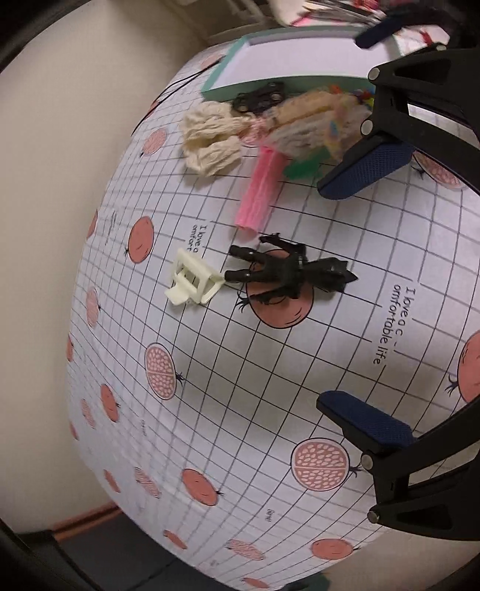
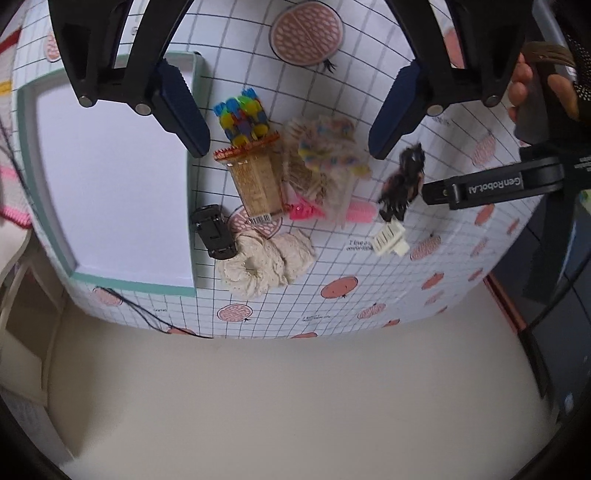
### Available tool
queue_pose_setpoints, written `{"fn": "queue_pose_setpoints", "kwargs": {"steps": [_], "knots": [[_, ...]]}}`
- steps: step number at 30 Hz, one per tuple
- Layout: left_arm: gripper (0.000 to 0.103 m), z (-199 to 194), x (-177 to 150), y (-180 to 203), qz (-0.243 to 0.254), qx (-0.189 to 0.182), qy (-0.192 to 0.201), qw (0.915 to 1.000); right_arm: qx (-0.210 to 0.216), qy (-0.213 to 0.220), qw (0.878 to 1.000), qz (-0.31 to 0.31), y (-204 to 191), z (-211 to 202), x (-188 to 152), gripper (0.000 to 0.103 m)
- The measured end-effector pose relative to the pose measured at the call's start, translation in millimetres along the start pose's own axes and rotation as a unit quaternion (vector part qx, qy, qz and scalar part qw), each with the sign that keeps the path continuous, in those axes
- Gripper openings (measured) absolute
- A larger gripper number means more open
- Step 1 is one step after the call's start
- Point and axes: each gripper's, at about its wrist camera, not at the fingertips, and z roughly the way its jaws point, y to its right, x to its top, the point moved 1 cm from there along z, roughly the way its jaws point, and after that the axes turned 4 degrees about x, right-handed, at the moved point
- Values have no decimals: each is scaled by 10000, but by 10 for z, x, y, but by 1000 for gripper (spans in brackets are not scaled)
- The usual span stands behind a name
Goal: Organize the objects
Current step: 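Move the right tool toward the rainbow pipe-cleaner ring beside the tray, then grasp the rainbow ring with the right tool while the left tool grasps the black robot figure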
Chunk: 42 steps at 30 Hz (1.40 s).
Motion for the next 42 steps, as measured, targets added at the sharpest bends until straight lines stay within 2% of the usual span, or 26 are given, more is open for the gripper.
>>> {"fn": "queue_pose_setpoints", "kwargs": {"steps": [5, 9, 14, 19, 22, 25, 28, 31, 36, 38, 42], "knots": [[103, 4, 153, 54, -312, -33, 0, 9995, 280, -167, 9991, 266, 101, 47, 167, 84], [103, 77, 181, 121, -478, -234, -38, 9986, 461, -345, 9977, 363, 148, 65, 347, 84], [103, 237, 160, 87, -468, -237, -67, 9986, 291, -515, 9973, 441, 167, 178, 495, 84], [103, 412, 125, 23, -306, -3, -122, 9995, -33, -796, 9964, 287, 241, 374, 414, 84], [103, 500, 102, 21, -127, 232, -84, 9996, 363, -935, 9936, 520, 296, 404, 404, 83], [103, 561, 82, 27, -97, 175, -113, 9997, 807, -1010, 9905, 477, 231, 352, 394, 83], [103, 586, 67, 49, -67, 168, -125, 9998, 931, -1081, 9896, 199, 108, 328, 346, 83], [103, 561, 73, 92, -11, 167, -54, 9998, 940, -1186, 9885, 40, -9, 372, 286, 74], [102, 528, 96, 101, -38, 219, -18, 9998, 1064, -1320, 9855, 102, -81, 445, 234, 68], [102, 531, 96, 96, -54, 241, -23, 9997, 1096, -1356, 9846, 143, -96, 474, 222, 63], [102, 542, 104, 62, -145, 170, -50, 9997, 1038, -1367, 9849, 226, -102, 550, 224, 63]]}}
